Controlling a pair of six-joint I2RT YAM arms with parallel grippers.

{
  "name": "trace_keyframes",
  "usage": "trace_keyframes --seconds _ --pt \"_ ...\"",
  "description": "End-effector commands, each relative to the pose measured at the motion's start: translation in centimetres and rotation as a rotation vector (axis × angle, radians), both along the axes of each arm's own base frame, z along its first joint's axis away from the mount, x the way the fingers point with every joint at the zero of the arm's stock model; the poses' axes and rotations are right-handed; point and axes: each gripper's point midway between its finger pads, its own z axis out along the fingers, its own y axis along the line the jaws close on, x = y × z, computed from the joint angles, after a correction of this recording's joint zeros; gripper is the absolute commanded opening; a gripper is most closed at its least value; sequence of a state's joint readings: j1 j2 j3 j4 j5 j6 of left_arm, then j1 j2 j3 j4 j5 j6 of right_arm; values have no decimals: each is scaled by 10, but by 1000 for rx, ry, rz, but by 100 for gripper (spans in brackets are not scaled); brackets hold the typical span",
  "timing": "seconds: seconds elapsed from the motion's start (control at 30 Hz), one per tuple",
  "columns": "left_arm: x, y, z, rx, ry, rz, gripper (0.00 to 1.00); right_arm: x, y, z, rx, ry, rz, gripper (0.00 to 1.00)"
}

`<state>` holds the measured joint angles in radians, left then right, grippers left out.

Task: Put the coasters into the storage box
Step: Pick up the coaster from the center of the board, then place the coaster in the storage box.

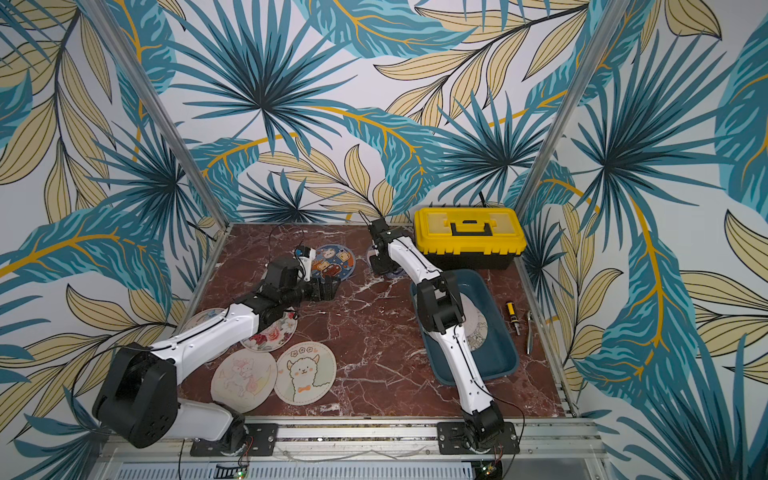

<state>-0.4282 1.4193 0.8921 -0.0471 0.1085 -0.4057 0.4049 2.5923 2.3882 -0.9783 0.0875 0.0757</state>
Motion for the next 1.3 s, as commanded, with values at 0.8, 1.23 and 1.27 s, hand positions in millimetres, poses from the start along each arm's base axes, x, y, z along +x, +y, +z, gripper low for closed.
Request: trace_keyframes --seconds 0.8,1.23,1.27 --pt "-2 3 0 -7 -5 5 100 -35 -4 90 33 -110 -14 0" --pt "-5 -5 4 -32 -3 -38 100 -74 11 170 191 -216 24 0" --pt "-6 -6 5 -37 -3 -43 100 -79 10 174 199 -221 24 0"
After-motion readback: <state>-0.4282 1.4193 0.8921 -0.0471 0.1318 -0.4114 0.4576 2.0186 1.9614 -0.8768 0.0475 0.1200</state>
